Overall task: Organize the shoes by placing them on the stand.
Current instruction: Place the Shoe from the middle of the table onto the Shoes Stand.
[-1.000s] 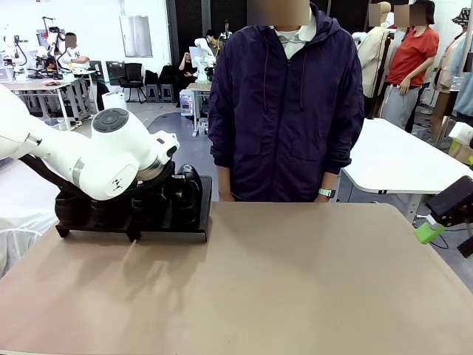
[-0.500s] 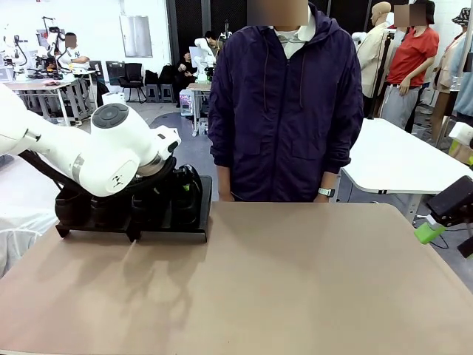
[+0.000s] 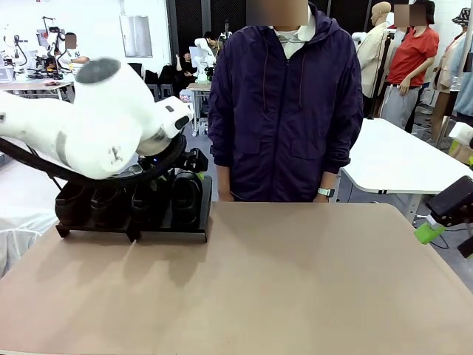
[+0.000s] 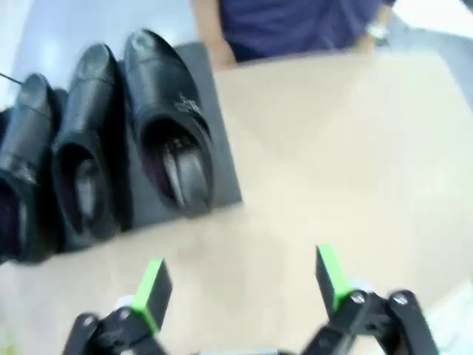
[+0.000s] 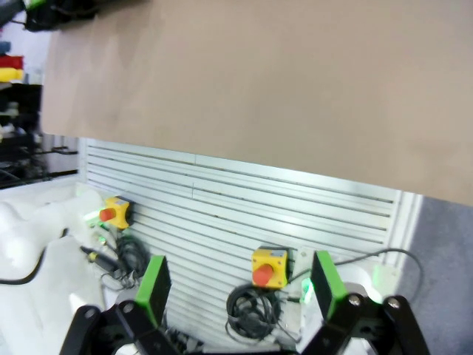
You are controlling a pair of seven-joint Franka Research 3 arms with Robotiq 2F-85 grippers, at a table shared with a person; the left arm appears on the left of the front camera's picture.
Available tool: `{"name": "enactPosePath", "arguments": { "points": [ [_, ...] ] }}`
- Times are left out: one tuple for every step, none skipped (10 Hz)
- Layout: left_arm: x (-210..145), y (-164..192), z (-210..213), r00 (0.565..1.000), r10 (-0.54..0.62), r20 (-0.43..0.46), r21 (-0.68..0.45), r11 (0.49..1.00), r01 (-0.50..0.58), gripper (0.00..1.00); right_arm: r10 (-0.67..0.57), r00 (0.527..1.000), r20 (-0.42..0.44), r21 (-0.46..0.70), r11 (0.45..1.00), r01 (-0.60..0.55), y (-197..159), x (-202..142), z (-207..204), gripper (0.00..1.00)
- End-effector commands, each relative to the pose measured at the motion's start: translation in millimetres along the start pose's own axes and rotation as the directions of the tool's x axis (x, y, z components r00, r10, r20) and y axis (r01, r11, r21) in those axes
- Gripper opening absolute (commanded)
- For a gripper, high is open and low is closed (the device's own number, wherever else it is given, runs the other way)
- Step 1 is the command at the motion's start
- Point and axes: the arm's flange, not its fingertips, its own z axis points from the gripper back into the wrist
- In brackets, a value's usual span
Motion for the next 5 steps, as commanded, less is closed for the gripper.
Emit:
{"name": "enactPosePath", "arguments": {
  "points": [
    [-3.0,45.9,70.3,0.937,-0.17,-0.304,-0.133,0.982,0.135,1.0,0.023,1.0,-0.001,0.02,1.0,-0.022,0.1,-0.1,1.7,1.0],
    [-10.7,62.6,102.7,0.898,-0.132,-0.419,-0.147,0.986,0.077,1.0,0.023,1.0,-0.001,0.02,1.0,-0.022,0.1,-0.1,1.7,1.0],
    [-23.0,80.8,132.4,0.868,-0.09,-0.488,-0.145,0.989,0.021,1.0,0.023,1.0,-0.001,0.02,1.0,-0.022,0.1,-0.1,1.7,1.0],
    [-41.7,101.1,159.9,0.864,0.004,-0.504,-0.085,0.995,-0.054,1.0,0.023,1.0,-0.001,0.02,1.0,-0.022,0.1,-0.1,1.7,1.0],
    [-69.6,122.8,186.6,0.863,0.084,-0.499,-0.034,0.993,-0.116,1.0,0.023,1.0,-0.001,0.02,1.0,-0.022,0.1,-0.1,1.7,1.0]
  ]
}}
